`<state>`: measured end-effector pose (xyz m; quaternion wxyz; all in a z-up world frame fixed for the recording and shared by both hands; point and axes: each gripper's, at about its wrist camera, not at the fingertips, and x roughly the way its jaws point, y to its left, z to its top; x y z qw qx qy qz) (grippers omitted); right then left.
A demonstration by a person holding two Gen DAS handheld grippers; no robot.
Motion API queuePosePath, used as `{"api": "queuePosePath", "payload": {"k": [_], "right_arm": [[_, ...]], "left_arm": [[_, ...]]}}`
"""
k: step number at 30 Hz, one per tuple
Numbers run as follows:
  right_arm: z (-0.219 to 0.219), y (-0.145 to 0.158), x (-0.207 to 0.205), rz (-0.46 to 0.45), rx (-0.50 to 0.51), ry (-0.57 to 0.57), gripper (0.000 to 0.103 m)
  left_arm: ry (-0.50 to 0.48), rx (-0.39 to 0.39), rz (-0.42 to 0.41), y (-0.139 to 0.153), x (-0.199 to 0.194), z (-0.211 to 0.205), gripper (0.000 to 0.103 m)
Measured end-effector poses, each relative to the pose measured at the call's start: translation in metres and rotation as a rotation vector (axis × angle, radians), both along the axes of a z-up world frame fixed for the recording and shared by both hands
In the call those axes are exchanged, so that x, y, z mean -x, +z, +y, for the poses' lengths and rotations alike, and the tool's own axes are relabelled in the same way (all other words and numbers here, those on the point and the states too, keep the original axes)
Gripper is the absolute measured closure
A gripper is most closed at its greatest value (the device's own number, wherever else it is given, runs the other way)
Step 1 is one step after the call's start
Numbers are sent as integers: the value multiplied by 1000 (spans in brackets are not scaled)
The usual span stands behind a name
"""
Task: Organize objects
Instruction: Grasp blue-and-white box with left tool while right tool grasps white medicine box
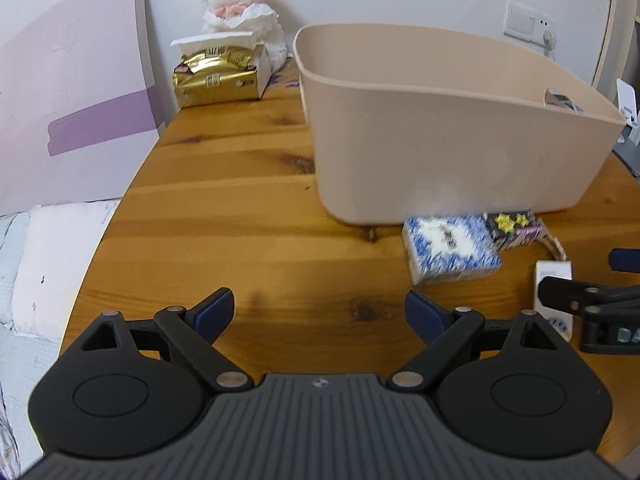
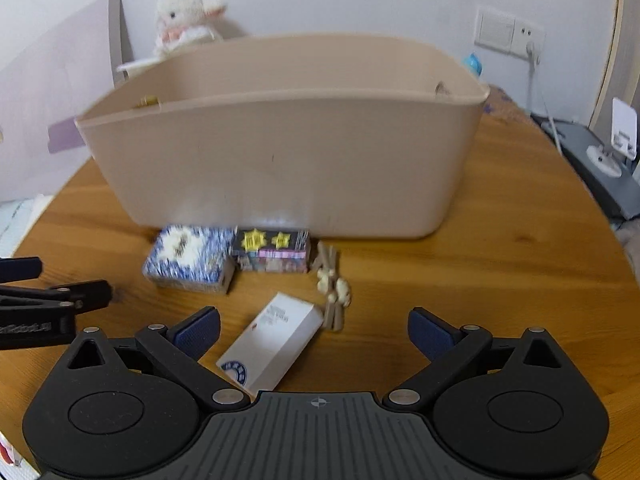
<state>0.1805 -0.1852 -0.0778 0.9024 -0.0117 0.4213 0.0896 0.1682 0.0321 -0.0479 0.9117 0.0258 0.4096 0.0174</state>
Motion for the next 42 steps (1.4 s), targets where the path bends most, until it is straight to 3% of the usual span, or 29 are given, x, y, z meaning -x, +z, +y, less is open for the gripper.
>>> {"api": "queuePosePath", "payload": {"k": [11,17,23,28,34,39,41,42], "right_arm": [[-5,-11,12,-21,60,-22,11],[-16,-10,18,-24,62,-10,13],[-24,-6,18,-28,56,21,25],[-29,-3,12,-27,46,46,43],[-31,-1,11,-26,42,63,53],[-31,1,15,-26,41,80,65],[-34,2,14,-21,37,84,70],[-35,2,14,-17,36,85,73]], "left_arm": [[-14,41,36,-18,1,-7,10],[-61,12,9,-20,-5,-27,10],[-74,24,-7,-21,-23,-41,10],[-78,56,2,-28,-40,-47,9],[-113,92,3,-28,-45,-54,9],[-81,119,1,-27,-55,-54,9],[-80,100,-5,-27,-59,-56,13],[-86,89,-10,-27,-59,-57,20]]}}
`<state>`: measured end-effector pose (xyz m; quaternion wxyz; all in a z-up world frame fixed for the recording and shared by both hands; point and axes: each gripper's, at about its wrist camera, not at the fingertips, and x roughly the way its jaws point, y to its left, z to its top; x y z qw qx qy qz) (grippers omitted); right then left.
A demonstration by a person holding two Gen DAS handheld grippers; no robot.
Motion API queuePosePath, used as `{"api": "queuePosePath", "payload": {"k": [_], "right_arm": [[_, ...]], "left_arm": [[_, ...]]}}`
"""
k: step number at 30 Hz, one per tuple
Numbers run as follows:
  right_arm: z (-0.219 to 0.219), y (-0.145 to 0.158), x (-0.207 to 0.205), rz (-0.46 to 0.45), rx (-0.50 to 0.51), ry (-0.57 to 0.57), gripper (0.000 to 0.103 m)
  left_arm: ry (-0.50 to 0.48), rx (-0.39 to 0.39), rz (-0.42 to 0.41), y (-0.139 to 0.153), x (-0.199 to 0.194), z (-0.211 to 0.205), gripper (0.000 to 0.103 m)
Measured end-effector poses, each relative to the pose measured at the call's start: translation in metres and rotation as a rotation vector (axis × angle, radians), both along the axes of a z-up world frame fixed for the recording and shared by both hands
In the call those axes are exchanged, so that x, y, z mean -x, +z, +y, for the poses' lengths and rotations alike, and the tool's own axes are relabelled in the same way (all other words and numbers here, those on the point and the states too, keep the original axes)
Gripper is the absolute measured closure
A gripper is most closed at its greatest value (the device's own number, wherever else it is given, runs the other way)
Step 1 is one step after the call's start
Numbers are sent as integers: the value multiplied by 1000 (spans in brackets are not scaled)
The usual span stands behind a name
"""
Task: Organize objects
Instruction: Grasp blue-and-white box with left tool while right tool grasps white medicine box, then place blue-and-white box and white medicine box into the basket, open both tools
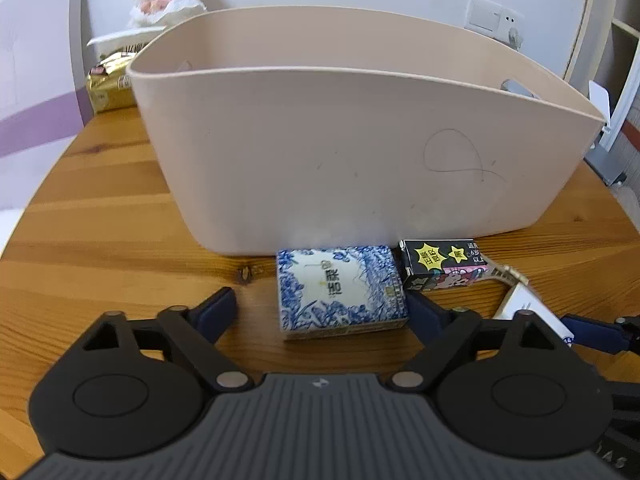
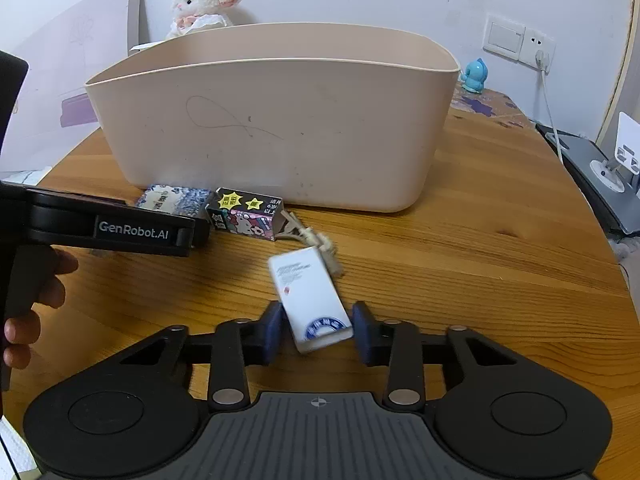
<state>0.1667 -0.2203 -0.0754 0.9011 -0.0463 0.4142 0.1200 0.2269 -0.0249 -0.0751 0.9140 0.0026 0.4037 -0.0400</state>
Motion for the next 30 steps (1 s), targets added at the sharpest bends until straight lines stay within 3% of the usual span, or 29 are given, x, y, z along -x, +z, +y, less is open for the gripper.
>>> {"api": "queuePosePath", "payload": {"k": [1,3,10,14,30], "right_arm": [[-1,0,0,4,-2,-3,74],[-3,2,0,13,-8,-9,75],[-2,5,7,22,-20,17,75],[-4,10,16,12,-28,18,75],[-37,81,53,-169,-71,-25,75]], "left_arm": [[-5,-10,-8,1,5,-4,30],[-23,-33,-16,2,9,-7,36],[-41,-38,6,5,22,-5,37],[-41,-44,-23,16,38,-2,37],[-31,-29,-152,75,86,5,37]]}}
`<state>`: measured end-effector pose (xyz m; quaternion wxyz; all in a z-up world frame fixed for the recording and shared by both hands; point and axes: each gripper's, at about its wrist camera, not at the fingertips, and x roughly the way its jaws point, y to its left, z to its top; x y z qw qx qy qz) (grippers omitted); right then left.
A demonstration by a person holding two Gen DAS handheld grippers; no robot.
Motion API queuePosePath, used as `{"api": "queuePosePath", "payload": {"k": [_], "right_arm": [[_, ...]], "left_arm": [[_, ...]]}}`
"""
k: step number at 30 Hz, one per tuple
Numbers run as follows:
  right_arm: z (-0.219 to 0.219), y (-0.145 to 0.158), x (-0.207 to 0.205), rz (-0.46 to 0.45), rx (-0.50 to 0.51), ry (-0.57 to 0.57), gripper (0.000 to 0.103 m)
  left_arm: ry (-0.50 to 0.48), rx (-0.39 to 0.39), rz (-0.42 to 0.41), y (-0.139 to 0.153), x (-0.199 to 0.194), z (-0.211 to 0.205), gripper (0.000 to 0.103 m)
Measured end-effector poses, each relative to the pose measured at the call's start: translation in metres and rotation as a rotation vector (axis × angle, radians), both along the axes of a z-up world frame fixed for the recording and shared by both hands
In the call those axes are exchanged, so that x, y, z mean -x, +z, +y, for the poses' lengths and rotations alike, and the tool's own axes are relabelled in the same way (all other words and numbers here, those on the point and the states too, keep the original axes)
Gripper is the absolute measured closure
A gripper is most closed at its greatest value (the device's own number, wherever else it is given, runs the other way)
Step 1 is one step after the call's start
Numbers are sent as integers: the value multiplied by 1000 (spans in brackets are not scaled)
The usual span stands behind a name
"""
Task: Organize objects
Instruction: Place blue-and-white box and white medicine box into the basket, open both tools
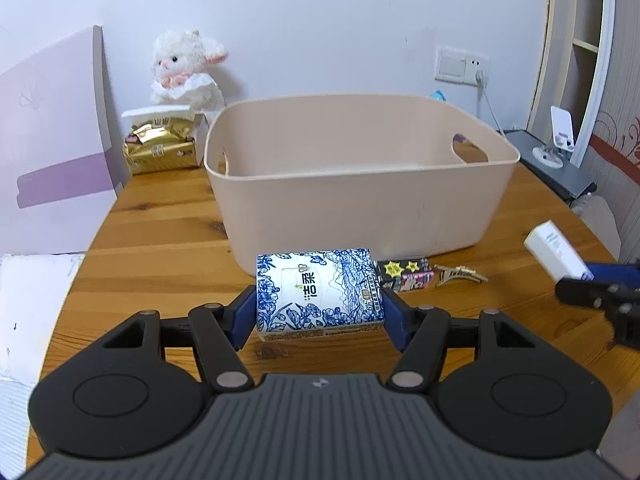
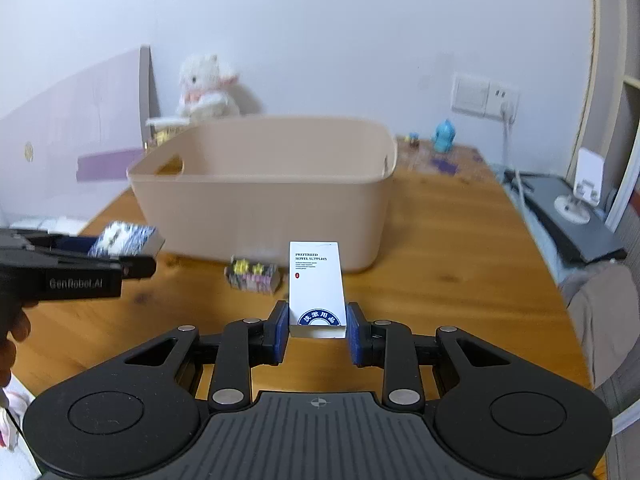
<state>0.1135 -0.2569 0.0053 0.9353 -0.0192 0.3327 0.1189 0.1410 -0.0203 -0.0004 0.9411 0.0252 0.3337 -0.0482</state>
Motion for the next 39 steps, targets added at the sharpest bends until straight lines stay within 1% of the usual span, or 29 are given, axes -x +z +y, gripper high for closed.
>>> {"api": "queuePosePath", "payload": {"k": [4,9,14,19,26,30,35,39], "right_arm": [[-2,19,1,-50,-8,1,75],[-1,37,-8,-108,-12,2,75],[3,49,-30,-141,-17,-2,75],[6,53,-60,-151,-16,-6,75],[11,40,-106,-120,0,-14,75],[14,29,-129,-89,13,-17,75],[17,17,-152,-59,36,-27,75],[23,7,-165,-42,72,-29,75]], "left_arm": [[-1,-2,-37,15,4,0,37],[3,-13,-84,30,1,-1,37],[17,-8,-116,45,-17,1,37],[38,-28,-129,52,-45,-1,37],[90,-52,-88,44,-94,-1,37],[105,-92,-51,33,-118,-5,37],[130,-117,-6,18,-138,-8,37],[119,-119,31,7,-149,-13,37]]}}
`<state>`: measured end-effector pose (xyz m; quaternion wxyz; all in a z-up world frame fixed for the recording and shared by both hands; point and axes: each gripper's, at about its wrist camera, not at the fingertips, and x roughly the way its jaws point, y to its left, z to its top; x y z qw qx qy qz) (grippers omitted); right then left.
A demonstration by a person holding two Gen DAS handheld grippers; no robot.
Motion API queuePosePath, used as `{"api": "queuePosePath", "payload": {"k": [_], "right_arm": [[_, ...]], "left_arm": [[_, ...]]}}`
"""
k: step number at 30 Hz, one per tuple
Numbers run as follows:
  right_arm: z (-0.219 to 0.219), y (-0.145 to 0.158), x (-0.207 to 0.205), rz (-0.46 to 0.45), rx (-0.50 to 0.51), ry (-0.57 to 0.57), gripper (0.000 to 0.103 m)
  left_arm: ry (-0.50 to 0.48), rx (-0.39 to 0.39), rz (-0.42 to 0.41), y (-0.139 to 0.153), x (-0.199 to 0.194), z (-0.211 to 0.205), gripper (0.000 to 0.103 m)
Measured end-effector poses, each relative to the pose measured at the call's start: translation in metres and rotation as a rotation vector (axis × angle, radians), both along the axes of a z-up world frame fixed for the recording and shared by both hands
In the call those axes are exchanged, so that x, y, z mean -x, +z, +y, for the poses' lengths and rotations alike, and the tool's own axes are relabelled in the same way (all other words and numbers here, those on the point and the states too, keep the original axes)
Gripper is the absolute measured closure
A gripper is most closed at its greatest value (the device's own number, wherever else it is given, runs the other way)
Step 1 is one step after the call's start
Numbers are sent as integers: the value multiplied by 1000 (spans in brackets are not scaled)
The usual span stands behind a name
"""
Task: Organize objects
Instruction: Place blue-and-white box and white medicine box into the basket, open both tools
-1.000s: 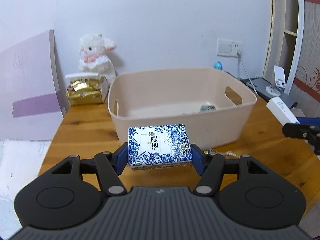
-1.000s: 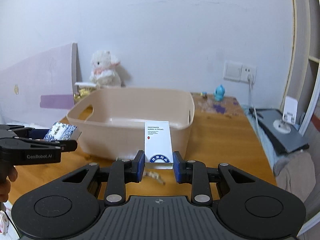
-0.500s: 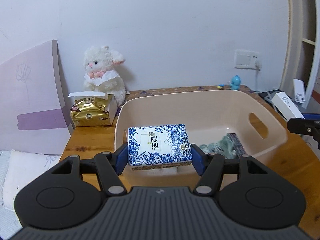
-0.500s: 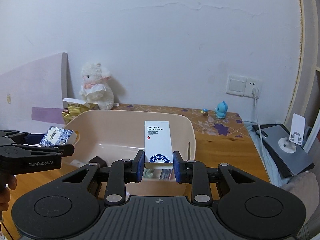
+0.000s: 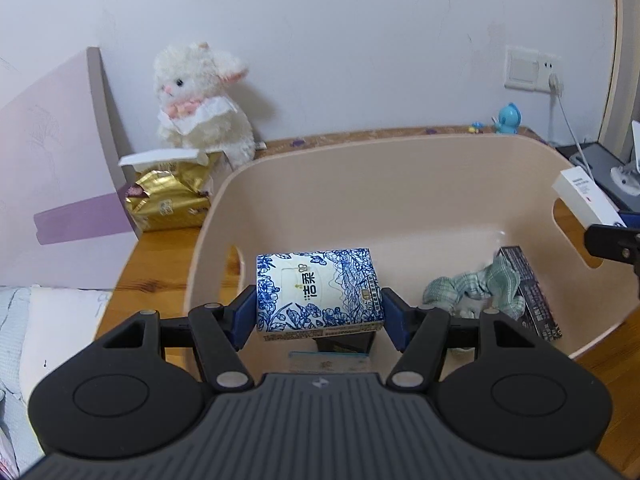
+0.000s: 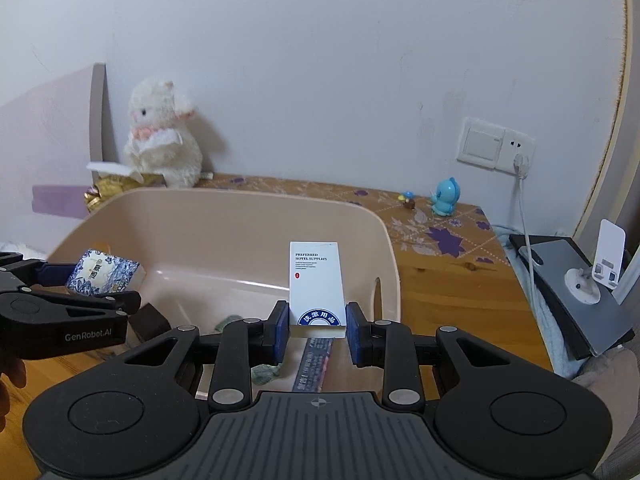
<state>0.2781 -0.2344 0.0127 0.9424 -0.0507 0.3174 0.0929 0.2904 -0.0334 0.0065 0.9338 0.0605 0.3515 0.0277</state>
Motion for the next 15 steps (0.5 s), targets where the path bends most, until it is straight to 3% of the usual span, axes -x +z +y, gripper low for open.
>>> {"api": "queuePosePath", "payload": {"k": [5,6,9,10,15], "right_arm": [[-3,-12,-13,44,-2,-12,74],[-5,-13,-15,54,-11,-16,67],[-12,-12,-13,52,-36,-21,59],[-14,-10,-11,47,-44,-16,52],[-20,6,10,-3,-53,-1,37]], "left_arm": [[19,-41,42,-9,-7,-7,36],[13,-33,44,-8,-6,-7,35],[-1,-6,32,-2,-2,-5,23],[-1,-10,17,1,1,-5,19],[0,-26,-23,17,15,-6,11]]}}
